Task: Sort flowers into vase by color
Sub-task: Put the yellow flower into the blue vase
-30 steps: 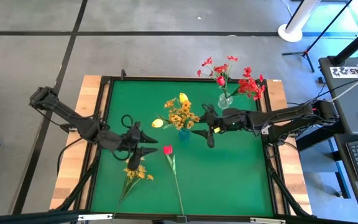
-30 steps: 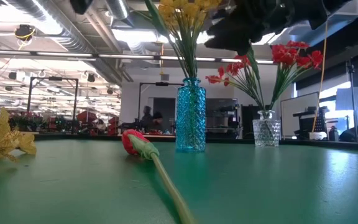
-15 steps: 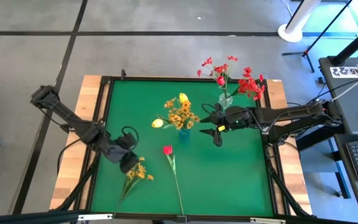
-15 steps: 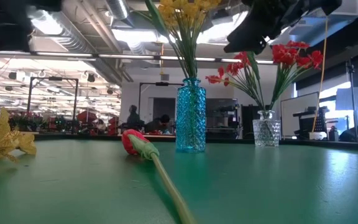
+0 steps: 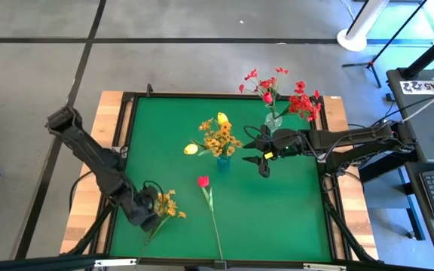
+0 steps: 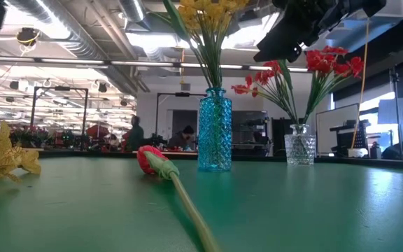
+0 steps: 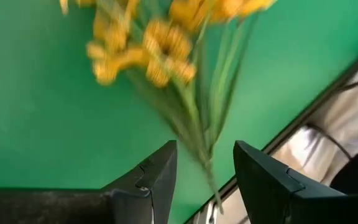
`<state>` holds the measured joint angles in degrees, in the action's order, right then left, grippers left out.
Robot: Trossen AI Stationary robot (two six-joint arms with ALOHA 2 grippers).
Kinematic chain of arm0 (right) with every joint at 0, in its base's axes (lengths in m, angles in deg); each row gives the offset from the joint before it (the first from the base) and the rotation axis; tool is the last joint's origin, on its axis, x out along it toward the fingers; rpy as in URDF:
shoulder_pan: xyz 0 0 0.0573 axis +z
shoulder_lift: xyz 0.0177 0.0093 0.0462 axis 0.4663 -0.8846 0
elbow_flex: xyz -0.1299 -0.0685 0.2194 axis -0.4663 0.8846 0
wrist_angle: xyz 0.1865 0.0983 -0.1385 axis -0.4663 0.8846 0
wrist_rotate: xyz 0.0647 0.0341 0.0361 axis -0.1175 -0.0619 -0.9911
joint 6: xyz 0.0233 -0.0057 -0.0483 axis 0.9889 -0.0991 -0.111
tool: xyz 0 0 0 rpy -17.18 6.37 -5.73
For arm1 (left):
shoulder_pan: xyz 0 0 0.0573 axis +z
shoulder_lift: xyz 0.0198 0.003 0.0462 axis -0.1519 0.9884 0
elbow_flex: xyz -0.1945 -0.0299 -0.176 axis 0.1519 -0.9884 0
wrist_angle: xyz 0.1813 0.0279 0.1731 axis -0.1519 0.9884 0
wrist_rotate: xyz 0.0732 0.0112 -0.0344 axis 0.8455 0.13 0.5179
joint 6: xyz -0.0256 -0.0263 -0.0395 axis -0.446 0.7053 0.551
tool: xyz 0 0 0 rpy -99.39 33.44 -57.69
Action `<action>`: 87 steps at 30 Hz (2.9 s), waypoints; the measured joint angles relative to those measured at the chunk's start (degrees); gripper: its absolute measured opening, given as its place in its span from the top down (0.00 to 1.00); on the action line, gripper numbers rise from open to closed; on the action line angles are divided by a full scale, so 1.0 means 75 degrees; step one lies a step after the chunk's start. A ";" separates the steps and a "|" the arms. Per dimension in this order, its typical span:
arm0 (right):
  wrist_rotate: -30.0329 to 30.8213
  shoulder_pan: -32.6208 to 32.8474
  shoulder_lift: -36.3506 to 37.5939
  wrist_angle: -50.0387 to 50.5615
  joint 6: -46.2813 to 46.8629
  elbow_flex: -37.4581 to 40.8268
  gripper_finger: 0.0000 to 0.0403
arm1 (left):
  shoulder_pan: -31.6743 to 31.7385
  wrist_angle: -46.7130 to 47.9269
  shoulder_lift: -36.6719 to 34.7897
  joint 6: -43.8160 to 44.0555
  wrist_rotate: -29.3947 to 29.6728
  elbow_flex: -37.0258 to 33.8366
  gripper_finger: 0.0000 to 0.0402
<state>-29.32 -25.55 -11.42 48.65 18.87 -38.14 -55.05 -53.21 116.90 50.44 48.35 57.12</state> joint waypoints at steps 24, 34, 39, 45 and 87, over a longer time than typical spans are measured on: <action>-0.0003 0.0000 -0.0008 -0.0013 0.0038 0.0000 0.48 | 0.0761 -0.0411 0.2101 0.0414 -0.0224 0.0023 0.84; -0.0003 0.0000 -0.0008 0.0190 0.0038 0.0000 0.48 | 0.0886 -0.0312 0.1030 -0.0254 0.1683 -0.0026 0.99; 0.0018 0.0000 -0.0008 0.0181 0.0038 0.0000 0.48 | 0.0606 -0.0289 -0.0176 -0.0427 0.3400 -0.0022 0.99; 0.0076 0.0003 -0.0008 0.0176 0.0038 0.0000 0.48 | 0.0065 -0.0915 -0.1061 -0.1823 0.6571 -0.0015 1.00; -0.0323 0.0000 -0.2568 -0.7462 0.1177 0.2944 0.48 | 0.2066 -0.9177 -0.0830 -1.3838 0.7560 -0.0003 1.00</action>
<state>-31.74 -25.55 -30.68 -7.32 27.70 -16.06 -39.55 -122.04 110.68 -53.34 105.05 57.10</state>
